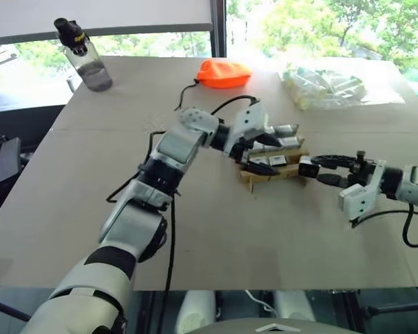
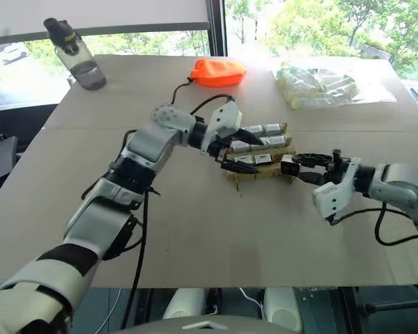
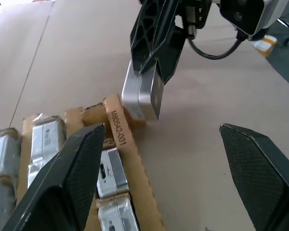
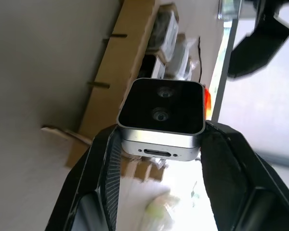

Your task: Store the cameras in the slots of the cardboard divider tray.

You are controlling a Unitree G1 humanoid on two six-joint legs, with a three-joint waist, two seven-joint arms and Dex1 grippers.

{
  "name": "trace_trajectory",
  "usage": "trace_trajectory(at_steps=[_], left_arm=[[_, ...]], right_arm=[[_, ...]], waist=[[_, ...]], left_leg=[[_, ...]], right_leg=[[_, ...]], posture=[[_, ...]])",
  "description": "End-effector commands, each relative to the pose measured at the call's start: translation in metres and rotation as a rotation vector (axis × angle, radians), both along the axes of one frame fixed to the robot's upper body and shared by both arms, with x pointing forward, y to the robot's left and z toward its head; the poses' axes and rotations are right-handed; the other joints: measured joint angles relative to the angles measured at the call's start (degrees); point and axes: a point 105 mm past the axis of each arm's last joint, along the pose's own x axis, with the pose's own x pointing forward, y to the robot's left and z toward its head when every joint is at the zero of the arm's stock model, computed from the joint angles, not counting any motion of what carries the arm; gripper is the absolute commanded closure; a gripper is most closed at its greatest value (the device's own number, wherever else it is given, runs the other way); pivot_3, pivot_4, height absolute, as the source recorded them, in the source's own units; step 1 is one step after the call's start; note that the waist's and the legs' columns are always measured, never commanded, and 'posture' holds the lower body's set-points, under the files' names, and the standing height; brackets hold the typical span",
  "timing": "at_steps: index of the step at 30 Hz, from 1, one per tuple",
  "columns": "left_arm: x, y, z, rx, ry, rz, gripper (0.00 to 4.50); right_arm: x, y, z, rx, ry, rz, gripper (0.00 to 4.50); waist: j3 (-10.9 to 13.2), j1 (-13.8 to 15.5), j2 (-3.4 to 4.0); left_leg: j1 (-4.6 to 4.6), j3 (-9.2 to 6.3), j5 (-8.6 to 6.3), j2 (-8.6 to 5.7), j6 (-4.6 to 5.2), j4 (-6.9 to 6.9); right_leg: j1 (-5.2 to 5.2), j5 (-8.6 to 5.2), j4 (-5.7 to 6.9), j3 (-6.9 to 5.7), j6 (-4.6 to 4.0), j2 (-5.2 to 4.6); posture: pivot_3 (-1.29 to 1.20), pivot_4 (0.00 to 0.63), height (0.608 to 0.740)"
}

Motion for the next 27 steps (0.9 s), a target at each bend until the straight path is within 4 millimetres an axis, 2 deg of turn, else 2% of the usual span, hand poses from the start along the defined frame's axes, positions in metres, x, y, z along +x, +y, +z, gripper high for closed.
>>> trace_trajectory(at_steps=[1,6,13,19,27], left_arm=[[0.006,-0.007,0.009,0.029,-0.065,-0.017,0.58],[0.011,-0.014,0.009,0.089,-0.054,-0.011,0.58],[0.014,-0.016,0.004,0.158,-0.056,-0.019,0.58],[0.007,-0.019,0.001,0.172,-0.029,-0.061,3.10],[0.003,-0.019,-0.008,0.207,-0.017,-0.079,3.10]], right_arm=[[-0.001,0.014,0.007,-0.024,-0.046,0.087,2.72],[-0.001,0.030,0.006,-0.029,-0.059,0.151,2.72],[0.001,0.027,0.005,-0.044,-0.063,0.135,2.72],[0.005,0.025,0.010,-0.041,-0.070,0.113,2.72],[0.009,0.023,0.014,-0.024,-0.077,0.105,2.72]], waist=[[0.03,0.15,-0.02],[0.10,0.51,-0.03],[0.16,0.83,-0.04],[0.19,0.80,-0.04],[0.20,0.78,-0.03]], left_leg=[[-0.02,0.00,0.00,0.00,0.00,0.00],[-0.05,0.00,0.00,-0.01,0.00,-0.02],[-0.06,0.00,0.00,0.00,0.00,0.00],[-0.05,0.00,0.00,0.00,0.00,0.00],[-0.05,0.00,0.00,0.00,0.00,0.00]], right_leg=[[0.00,0.00,-0.01,-0.01,0.00,0.00],[0.00,-0.01,-0.03,-0.06,0.02,-0.01],[0.00,-0.01,-0.02,-0.07,0.01,-0.02],[-0.01,-0.01,-0.01,-0.07,0.01,-0.02],[0.00,-0.01,0.00,-0.07,0.01,-0.02]], posture=[[0.00,0.150,0.726],[0.00,0.150,0.726],[0.00,0.150,0.726],[0.00,0.150,0.726],[0.00,0.150,0.726]])
